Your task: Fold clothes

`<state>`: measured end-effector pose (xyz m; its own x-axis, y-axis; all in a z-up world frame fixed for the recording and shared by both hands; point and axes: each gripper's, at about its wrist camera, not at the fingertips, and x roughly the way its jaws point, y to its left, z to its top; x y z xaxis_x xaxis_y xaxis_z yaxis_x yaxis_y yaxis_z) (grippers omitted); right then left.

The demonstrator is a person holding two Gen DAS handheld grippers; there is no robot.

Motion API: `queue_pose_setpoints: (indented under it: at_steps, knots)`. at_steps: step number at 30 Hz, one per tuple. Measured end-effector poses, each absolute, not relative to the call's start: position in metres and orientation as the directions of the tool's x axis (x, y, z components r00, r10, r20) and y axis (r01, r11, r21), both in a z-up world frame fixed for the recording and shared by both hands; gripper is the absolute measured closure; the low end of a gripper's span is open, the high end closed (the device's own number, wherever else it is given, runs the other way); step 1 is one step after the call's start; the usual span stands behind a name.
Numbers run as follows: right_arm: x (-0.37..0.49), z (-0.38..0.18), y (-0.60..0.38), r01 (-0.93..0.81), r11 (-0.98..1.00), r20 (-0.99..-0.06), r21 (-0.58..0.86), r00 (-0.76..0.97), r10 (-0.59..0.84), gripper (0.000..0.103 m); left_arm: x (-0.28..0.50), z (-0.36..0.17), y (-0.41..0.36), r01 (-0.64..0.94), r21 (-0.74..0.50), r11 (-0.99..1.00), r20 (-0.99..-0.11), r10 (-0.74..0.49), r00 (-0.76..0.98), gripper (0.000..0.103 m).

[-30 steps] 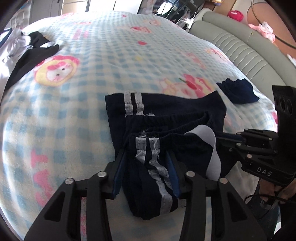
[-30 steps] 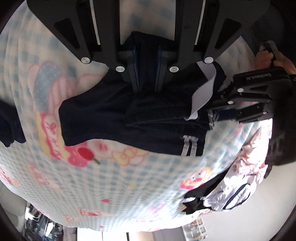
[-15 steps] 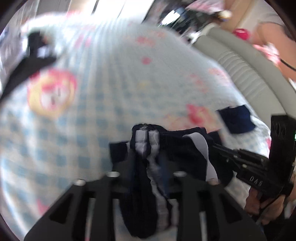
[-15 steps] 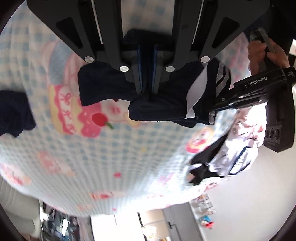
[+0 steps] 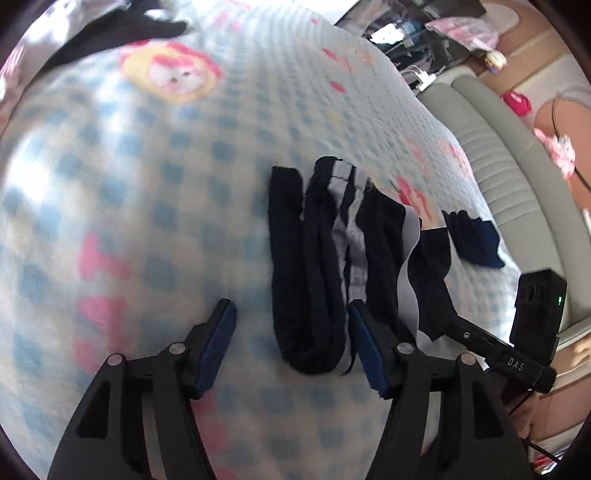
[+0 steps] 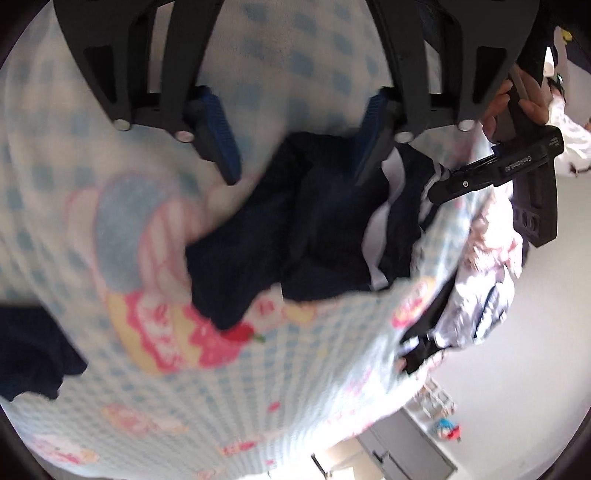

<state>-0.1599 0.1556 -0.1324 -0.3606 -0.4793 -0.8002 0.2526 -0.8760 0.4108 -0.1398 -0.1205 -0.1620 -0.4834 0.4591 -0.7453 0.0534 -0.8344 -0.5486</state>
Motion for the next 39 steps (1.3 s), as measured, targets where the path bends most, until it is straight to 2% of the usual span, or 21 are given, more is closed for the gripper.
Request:
queue_pose_setpoints:
  at_steps: [1,2,3,4,5,8,13,15,16,17,20,23,25,26,28,30,32,36,39]
  knots:
    - [-0.164,-0.137,0.151,0.252,-0.877,-0.805,0.408,-0.354,-0.476,0.035,-0.141,-0.16,-0.118,0.037,-0.555,-0.831,-0.736,0.47,-0.487,0.046]
    - [-0.167,-0.141,0.146,0.252,-0.879,-0.81,0.405,-0.347,-0.473,0.035,-0.142,-0.159,-0.115,0.021,-0.561,-0.828,-0.727,0.48,-0.491,0.062]
    - [-0.171,-0.143,0.143,0.255,-0.883,-0.812,0.395,-0.352,-0.465,0.036,-0.14,-0.156,-0.114,0.015,-0.566,-0.824,-0.721,0.486,-0.494,0.07]
    - [-0.174,-0.145,0.139,0.258,-0.887,-0.815,0.384,-0.356,-0.457,0.054,-0.137,-0.152,-0.114,0.01,-0.571,-0.821,-0.714,0.491,-0.498,0.08]
    - [-0.174,-0.143,0.136,0.261,-0.891,-0.82,0.371,-0.359,-0.446,0.08,-0.133,-0.149,-0.114,0.005,-0.576,-0.817,-0.708,0.497,-0.502,0.086]
    - [-0.168,-0.131,0.14,0.253,-0.882,-0.799,0.397,-0.378,-0.468,0.092,-0.124,-0.139,-0.114,-0.011,-0.592,-0.806,-0.689,0.513,-0.512,0.089]
    - [-0.125,-0.103,0.162,0.244,-0.875,-0.762,0.418,-0.431,-0.484,0.092,-0.095,-0.131,-0.098,-0.071,-0.579,-0.812,-0.683,0.531,-0.501,0.089]
    - [-0.106,-0.105,0.166,0.227,-0.886,-0.777,0.405,-0.424,-0.465,0.092,-0.09,-0.135,-0.095,-0.065,-0.566,-0.822,-0.696,0.518,-0.498,0.089]
    - [-0.096,-0.109,0.169,0.223,-0.893,-0.788,0.391,-0.42,-0.45,0.092,-0.088,-0.138,-0.093,-0.062,-0.559,-0.827,-0.702,0.511,-0.496,0.085]
    - [-0.09,-0.118,0.17,0.217,-0.9,-0.801,0.378,-0.411,-0.435,0.09,-0.085,-0.14,-0.092,-0.058,-0.552,-0.832,-0.708,0.504,-0.495,0.076]
    - [-0.083,-0.147,0.178,0.171,-0.897,-0.824,0.408,-0.353,-0.443,0.084,-0.078,-0.148,-0.087,-0.047,-0.531,-0.846,-0.726,0.483,-0.49,0.074]
    - [-0.08,-0.146,0.186,0.145,-0.88,-0.802,0.453,-0.366,-0.473,0.081,-0.069,-0.146,-0.081,-0.054,-0.491,-0.869,-0.731,0.445,-0.517,0.073]
    - [-0.079,-0.133,0.183,0.165,-0.901,-0.809,0.401,-0.398,-0.433,0.075,-0.062,-0.132,-0.074,-0.077,-0.433,-0.898,-0.708,0.392,-0.587,0.071]
    - [-0.078,-0.126,0.181,0.176,-0.913,-0.811,0.368,-0.42,-0.408,0.069,-0.061,-0.128,-0.069,-0.092,-0.43,-0.898,-0.695,0.395,-0.601,0.064]
    - [-0.074,-0.107,0.176,0.199,-0.94,-0.802,0.277,-0.491,-0.34,0.066,-0.061,-0.122,-0.06,-0.124,-0.427,-0.896,-0.669,0.405,-0.623,0.057]
    - [-0.07,-0.096,0.173,0.214,-0.95,-0.788,0.229,-0.532,-0.31,0.065,-0.066,-0.127,-0.05,-0.15,-0.41,-0.9,-0.692,0.414,-0.591,0.057]
    - [-0.068,-0.087,0.168,0.24,-0.951,-0.776,0.195,-0.555,-0.299,0.054,-0.068,-0.142,-0.038,-0.153,-0.357,-0.921,-0.745,0.38,-0.548,0.057]
    - [-0.071,-0.111,0.144,0.311,-0.939,-0.839,0.15,-0.462,-0.287,0.054,-0.071,-0.146,-0.03,-0.143,-0.277,-0.95,-0.787,0.31,-0.533,0.057]
    - [-0.071,-0.134,0.136,0.281,-0.957,-0.878,0.069,-0.439,-0.192,0.054,-0.069,-0.146,-0.045,-0.06,-0.22,-0.974,-0.808,0.217,-0.548,0.057]
